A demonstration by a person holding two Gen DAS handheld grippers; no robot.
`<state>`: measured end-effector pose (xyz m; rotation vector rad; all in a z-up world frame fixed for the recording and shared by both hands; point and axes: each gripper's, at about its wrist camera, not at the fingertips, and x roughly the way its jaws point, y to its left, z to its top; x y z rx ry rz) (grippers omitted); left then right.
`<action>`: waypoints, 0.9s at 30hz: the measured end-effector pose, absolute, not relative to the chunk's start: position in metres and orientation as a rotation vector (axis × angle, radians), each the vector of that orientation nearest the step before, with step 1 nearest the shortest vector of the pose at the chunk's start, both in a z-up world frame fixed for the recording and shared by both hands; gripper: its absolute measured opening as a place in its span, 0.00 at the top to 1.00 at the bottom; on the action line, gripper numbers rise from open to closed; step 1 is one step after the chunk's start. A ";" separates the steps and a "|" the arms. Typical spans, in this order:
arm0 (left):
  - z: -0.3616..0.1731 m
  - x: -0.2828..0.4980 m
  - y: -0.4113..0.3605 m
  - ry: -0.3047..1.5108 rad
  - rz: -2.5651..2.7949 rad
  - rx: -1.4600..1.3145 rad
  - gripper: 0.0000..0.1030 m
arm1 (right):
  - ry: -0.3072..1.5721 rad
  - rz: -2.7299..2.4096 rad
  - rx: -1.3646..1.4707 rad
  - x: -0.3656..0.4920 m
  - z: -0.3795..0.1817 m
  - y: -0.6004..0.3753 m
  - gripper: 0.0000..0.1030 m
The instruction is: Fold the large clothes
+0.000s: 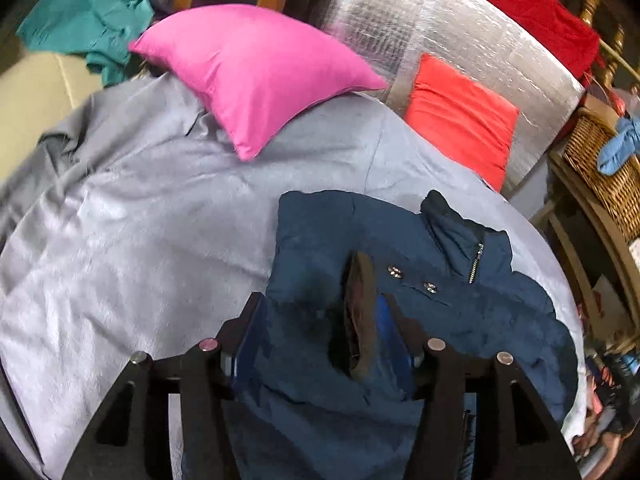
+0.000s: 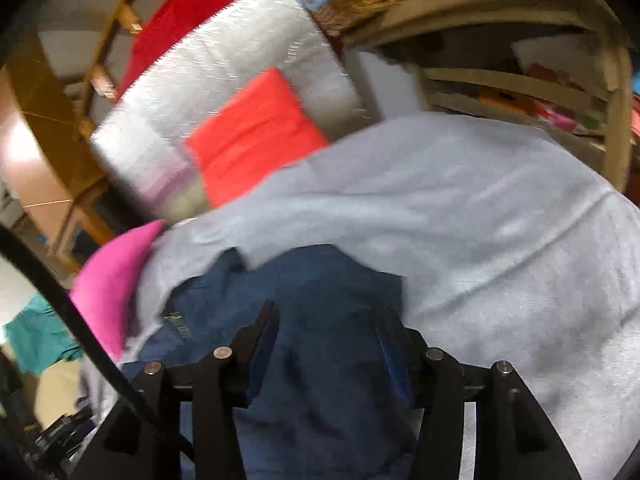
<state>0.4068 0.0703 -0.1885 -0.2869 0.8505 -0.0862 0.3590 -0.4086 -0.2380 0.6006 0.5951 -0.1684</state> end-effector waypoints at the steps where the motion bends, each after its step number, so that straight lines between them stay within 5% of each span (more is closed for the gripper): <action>1: -0.189 0.407 0.065 0.846 -0.099 -0.271 0.44 | 0.591 -0.131 0.587 0.359 -0.235 -0.400 0.47; 13: -0.245 0.422 0.010 1.006 -0.088 -0.006 0.39 | 0.887 0.152 0.376 0.401 -0.288 -0.293 0.55; 21: -0.219 0.410 0.012 0.973 -0.123 -0.030 0.40 | 0.801 0.224 0.385 0.389 -0.261 -0.291 0.56; 27: -0.235 0.412 0.009 1.003 -0.094 0.044 0.39 | 0.935 0.224 0.307 0.404 -0.287 -0.264 0.56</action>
